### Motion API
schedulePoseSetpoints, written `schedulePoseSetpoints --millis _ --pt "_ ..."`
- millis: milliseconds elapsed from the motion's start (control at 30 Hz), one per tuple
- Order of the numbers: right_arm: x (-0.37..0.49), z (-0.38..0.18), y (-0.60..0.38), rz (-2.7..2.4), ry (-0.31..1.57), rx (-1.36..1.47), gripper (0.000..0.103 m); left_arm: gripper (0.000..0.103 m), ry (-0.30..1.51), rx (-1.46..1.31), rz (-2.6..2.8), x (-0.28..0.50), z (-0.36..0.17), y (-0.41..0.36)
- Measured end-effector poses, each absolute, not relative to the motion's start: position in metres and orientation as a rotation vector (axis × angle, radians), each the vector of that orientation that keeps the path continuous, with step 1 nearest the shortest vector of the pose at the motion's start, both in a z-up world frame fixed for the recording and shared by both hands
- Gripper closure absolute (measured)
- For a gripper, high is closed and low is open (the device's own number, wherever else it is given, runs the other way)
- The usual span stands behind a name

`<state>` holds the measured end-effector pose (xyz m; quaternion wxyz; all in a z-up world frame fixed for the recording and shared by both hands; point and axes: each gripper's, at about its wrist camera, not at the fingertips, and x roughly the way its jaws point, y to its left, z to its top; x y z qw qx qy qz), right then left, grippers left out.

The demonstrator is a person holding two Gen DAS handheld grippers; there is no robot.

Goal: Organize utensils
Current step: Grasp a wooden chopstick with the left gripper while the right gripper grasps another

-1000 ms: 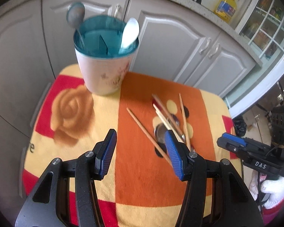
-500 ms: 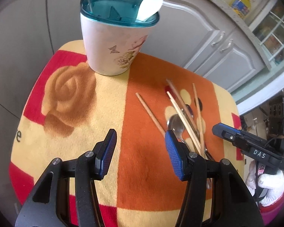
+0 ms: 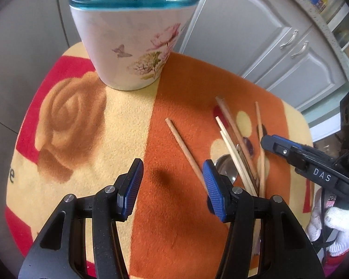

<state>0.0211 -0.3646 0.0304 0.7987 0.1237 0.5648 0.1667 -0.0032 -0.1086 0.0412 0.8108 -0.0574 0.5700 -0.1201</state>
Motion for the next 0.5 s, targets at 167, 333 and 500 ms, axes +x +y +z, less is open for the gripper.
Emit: schedulePoseSetpoints --millis 167,333,500 --pt "0.036 0.020 -0.361 0.346 1.240 0.248 0.079 0.051 1.252 -0.115 -0.234 0.006 0.033 -0.116" --pt "0.040 0.020 -0.358 0.359 1.240 0.207 0.090 0.058 1.249 -0.090 -0.219 0.008 0.027 -0.123" --pt "0.026 0.027 -0.360 0.391 1.225 0.185 0.095 0.092 1.241 -0.066 -0.260 0.009 0.027 -0.131"
